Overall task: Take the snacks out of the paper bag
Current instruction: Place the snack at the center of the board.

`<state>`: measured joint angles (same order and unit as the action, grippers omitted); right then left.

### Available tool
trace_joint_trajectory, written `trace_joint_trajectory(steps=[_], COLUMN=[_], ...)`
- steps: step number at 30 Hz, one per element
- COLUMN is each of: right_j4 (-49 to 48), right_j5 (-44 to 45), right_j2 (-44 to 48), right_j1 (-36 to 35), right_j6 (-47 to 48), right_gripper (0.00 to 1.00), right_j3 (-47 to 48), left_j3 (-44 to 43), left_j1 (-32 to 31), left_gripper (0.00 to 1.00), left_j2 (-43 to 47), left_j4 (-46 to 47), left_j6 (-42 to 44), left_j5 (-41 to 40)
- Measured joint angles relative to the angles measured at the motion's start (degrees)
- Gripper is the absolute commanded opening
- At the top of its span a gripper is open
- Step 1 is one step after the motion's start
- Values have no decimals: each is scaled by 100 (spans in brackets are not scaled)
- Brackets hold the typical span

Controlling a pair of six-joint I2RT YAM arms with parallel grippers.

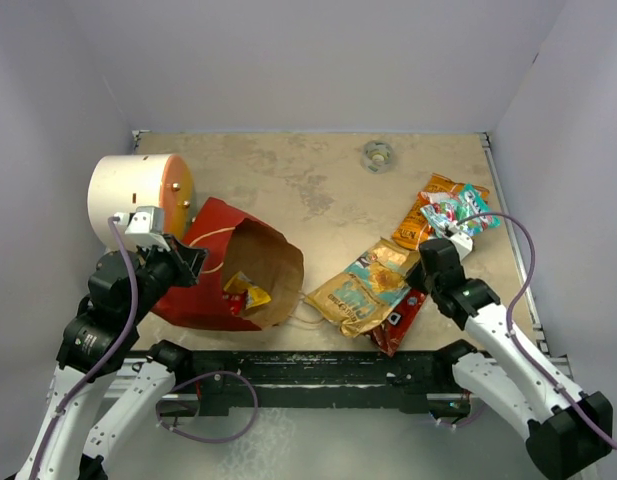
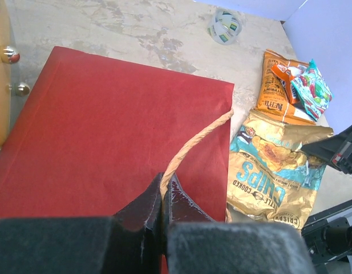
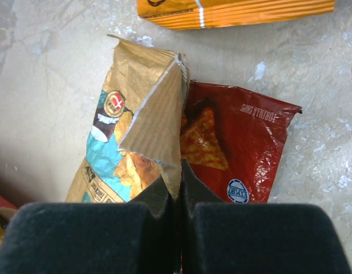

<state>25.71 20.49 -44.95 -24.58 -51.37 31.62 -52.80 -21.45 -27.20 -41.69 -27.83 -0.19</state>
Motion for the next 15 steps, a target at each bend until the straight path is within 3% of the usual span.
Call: trace_joint_trajectory(steps=[9, 15], right_j4=[345, 409], right_j5=[-787, -782], right_j2=[-885, -1082], right_j1=[1220, 1386], right_j6=[236, 289], right_gripper=[4, 13], right_j3=[448, 516], left_j3=[0, -391], left_j1=[0, 0], left_gripper=[0, 0], left_j2=[7, -81], left_j4=[0, -90], left_j6=[2, 116], left_j5=[0, -81])
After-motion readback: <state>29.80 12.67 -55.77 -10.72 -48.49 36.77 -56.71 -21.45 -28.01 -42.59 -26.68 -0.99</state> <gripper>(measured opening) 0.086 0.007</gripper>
